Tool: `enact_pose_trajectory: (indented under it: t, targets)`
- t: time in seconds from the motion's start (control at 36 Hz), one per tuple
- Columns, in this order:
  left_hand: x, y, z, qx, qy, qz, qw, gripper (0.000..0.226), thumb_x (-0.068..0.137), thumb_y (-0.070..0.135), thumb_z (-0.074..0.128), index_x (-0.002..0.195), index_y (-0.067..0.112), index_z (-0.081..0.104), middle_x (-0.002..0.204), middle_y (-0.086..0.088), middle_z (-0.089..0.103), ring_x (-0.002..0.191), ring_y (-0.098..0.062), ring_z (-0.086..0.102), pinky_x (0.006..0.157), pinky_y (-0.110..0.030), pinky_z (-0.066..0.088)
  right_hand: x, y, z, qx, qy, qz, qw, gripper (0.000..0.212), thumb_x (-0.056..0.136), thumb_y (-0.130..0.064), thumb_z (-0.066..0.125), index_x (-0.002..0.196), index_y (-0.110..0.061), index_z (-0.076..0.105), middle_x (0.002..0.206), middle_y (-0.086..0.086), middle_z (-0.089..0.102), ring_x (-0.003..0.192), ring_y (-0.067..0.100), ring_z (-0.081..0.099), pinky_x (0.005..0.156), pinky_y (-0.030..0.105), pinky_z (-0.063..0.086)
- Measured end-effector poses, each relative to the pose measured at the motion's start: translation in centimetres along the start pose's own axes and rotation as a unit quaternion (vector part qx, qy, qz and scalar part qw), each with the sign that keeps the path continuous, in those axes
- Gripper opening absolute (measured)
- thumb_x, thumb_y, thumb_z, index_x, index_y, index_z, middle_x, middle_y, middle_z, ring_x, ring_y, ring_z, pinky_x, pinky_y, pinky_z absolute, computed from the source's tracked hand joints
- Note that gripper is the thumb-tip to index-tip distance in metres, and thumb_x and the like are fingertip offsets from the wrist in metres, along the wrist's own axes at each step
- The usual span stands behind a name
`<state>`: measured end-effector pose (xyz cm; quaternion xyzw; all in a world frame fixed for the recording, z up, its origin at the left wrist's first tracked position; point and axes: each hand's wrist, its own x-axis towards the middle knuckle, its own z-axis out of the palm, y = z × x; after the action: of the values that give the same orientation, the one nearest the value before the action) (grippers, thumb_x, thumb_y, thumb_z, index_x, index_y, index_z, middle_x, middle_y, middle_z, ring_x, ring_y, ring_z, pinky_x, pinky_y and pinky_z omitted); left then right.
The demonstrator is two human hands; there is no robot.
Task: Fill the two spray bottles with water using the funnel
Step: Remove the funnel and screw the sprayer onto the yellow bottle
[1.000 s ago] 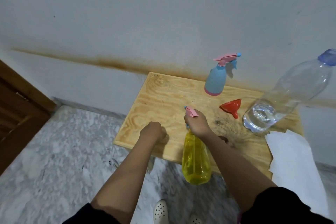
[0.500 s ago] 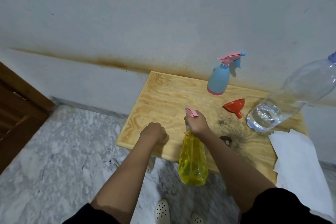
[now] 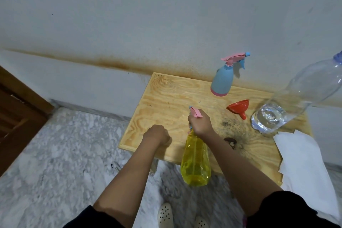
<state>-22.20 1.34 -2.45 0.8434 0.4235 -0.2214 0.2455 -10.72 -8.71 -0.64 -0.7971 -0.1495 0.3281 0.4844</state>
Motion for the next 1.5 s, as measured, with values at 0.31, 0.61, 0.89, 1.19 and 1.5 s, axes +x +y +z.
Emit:
enact_pose_trajectory:
  t: [0.31,0.61,0.89,1.19,1.5]
  targets:
    - [-1.0,1.9,-1.3,-0.12,0.024,0.118,0.986,0.021,0.09,0.027,0.054,0.095,0.007,0.06,0.093,-0.008,0.059,0.087,-0.025,0.056,0.072,-0.031,0.043,0.2,-3.3,-0.7,-0.005,0.064,-0.101,0.993,0.003,0.087,-0.007,0.045,0.086,-0.007,0.042,0.081,0.015,0.046,0.064,0.033,0.055,0.045,0.024,0.045]
    - [-1.5,3.4,-2.7,-0.243,0.06,0.208,0.946,0.04,0.087,0.005,0.042,0.126,0.01,0.051,0.103,-0.005,0.057,0.089,-0.024,0.057,0.073,-0.034,0.047,2.6,-7.4,-0.8,-0.013,0.181,-0.199,0.963,0.009,0.09,-0.022,0.048,0.093,-0.015,0.045,0.086,0.009,0.049,0.079,0.031,0.052,0.068,0.049,0.053]
    - [2.4,5.6,-0.9,-0.225,0.157,0.258,0.926,0.092,0.069,0.024,0.073,0.138,-0.014,0.027,0.126,-0.028,0.048,0.117,-0.042,0.047,0.093,-0.045,0.045,5.2,-8.9,-0.1,0.004,0.286,-0.222,0.932,0.032,0.093,-0.032,0.053,0.11,-0.007,0.044,0.105,0.008,0.047,0.088,0.016,0.047,0.07,0.024,0.037]
    - [10.2,8.2,-5.7,-0.296,0.131,0.244,0.914,0.069,0.06,0.025,0.087,0.116,0.008,0.052,0.109,-0.007,0.059,0.1,-0.023,0.057,0.08,-0.036,0.048,10.6,-8.0,-1.9,-0.005,0.238,-0.249,0.939,0.065,0.062,-0.024,0.078,0.113,0.002,0.048,0.103,0.008,0.051,0.099,0.028,0.052,0.088,0.045,0.046]
    - [16.4,10.4,-8.8,-0.314,0.012,0.318,0.895,0.085,0.062,0.011,0.086,0.13,0.026,0.038,0.123,0.013,0.048,0.115,-0.007,0.048,0.078,0.002,0.037,15.3,-8.4,-5.4,-0.029,0.143,-0.249,0.957,0.069,0.063,-0.018,0.086,0.118,-0.004,0.047,0.113,0.01,0.059,0.101,0.021,0.06,0.084,0.033,0.053]
